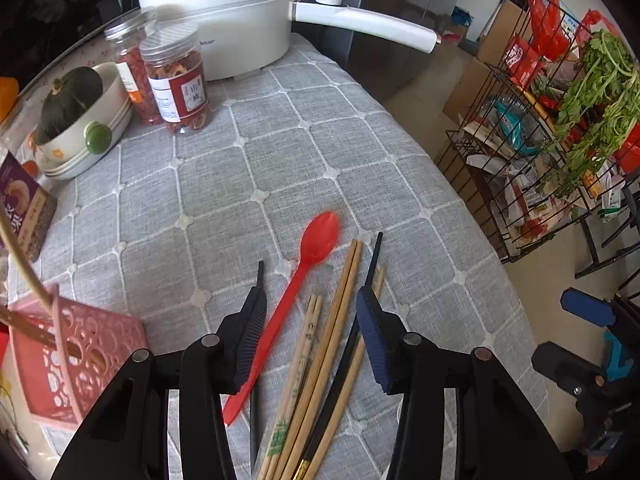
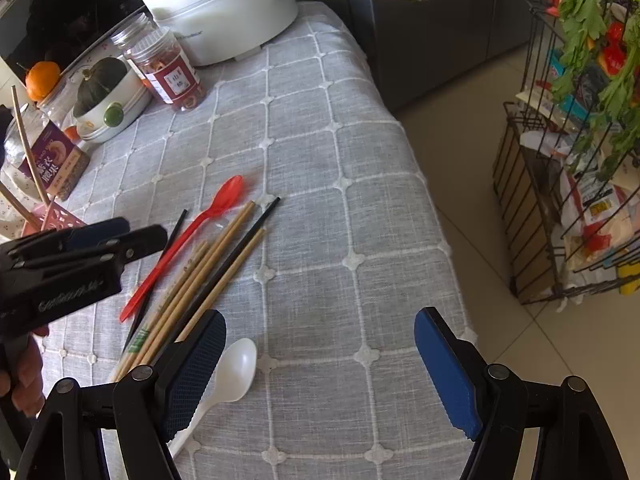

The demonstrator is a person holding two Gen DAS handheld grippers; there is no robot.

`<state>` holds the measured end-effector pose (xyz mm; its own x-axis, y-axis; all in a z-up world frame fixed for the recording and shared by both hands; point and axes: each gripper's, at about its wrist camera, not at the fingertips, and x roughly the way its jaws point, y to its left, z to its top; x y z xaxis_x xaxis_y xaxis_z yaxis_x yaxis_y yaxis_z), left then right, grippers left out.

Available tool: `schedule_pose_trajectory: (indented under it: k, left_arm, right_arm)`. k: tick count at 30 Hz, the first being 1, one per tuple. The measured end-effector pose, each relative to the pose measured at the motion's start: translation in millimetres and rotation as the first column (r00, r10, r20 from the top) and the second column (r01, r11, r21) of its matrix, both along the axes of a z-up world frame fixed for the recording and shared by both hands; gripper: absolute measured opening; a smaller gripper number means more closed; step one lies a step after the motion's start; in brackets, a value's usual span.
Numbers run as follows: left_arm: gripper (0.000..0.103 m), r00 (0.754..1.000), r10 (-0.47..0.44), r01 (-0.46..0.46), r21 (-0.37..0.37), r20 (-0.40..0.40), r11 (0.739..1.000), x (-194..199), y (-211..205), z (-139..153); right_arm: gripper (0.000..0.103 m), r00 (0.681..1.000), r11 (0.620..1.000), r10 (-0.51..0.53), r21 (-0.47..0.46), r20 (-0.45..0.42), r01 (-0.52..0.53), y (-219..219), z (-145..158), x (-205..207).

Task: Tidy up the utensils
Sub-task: 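Grasp the red plastic spoon by its handle with the left tool, then lift the red spoon with the left tool while the right tool grasps the white plastic spoon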

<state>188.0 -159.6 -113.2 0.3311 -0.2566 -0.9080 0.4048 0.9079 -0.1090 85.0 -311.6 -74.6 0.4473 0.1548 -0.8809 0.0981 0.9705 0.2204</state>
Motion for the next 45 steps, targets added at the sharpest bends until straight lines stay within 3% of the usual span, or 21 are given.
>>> schedule_pose_trajectory:
  k: [14, 16, 20, 30, 37, 39, 45]
  left_arm:
    - [0.038, 0.999, -0.032, 0.035, 0.093, -0.031, 0.995, 53, -40, -53]
    - [0.030, 1.000, -0.023, 0.025, 0.092, -0.015, 0.995, 54, -40, -55]
    - [0.029, 1.000, -0.005, 0.005, 0.079, -0.006, 0.997, 51, -34, -53]
    - [0.028, 0.993, 0.031, -0.025, -0.056, 0.111, 0.998, -4, 13, 15]
    - [0.028, 0.984, 0.093, -0.067, -0.166, 0.153, 0.984, -58, 65, 57]
    - [0.028, 0.980, 0.103, -0.068, -0.203, 0.169, 0.977, -72, 79, 66]
    - [0.028, 0.973, 0.144, -0.090, -0.273, 0.182, 0.958, -99, 117, 77]
  right_arm:
    - [0.082, 0.998, 0.999, -0.029, 0.027, -0.051, 0.030, -21, -12, 7]
    - [0.082, 0.998, 0.999, -0.030, 0.024, -0.056, 0.032, -21, -13, 8]
    - [0.082, 0.998, 0.999, -0.027, 0.025, -0.063, 0.028, -18, -16, 10]
    - [0.082, 0.996, 0.999, 0.018, 0.031, -0.088, -0.015, 5, -22, 14]
    - [0.082, 0.985, 0.992, 0.097, 0.095, -0.146, -0.084, 31, -45, 13]
    - [0.079, 0.981, 0.990, 0.110, 0.105, -0.162, -0.094, 37, -52, 13]
    - [0.057, 0.971, 0.982, 0.132, 0.158, -0.200, -0.101, 48, -71, 13]
